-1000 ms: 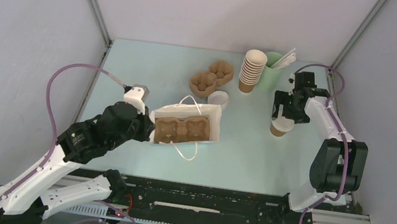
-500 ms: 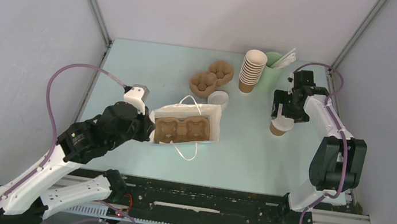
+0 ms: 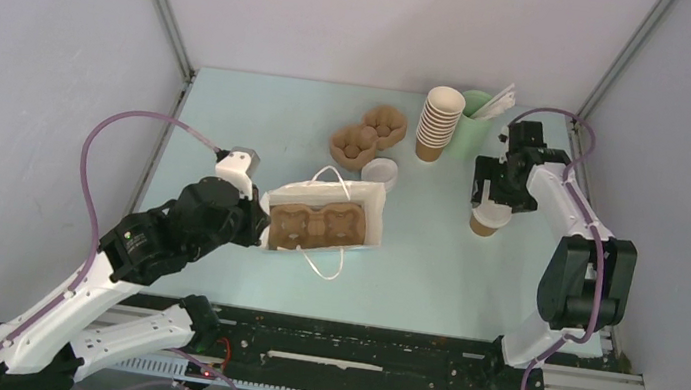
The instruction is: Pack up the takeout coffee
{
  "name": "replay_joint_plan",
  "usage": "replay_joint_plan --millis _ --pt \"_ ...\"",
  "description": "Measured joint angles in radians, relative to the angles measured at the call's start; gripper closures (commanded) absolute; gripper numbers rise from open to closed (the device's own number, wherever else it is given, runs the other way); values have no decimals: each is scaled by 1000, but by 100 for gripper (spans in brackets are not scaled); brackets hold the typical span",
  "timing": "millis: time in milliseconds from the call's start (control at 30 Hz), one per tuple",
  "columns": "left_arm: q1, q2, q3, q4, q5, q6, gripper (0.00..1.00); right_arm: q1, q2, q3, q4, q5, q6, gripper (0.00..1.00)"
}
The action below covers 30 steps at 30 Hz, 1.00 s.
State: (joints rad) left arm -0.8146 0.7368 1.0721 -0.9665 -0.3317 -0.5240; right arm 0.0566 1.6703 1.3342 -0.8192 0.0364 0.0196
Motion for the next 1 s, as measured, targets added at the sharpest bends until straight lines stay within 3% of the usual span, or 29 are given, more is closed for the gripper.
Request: replay_joint_plan --millis 1000 --pt "0 1 0 7 4 0 100 -12 -11 10 -14 -38 8 1"
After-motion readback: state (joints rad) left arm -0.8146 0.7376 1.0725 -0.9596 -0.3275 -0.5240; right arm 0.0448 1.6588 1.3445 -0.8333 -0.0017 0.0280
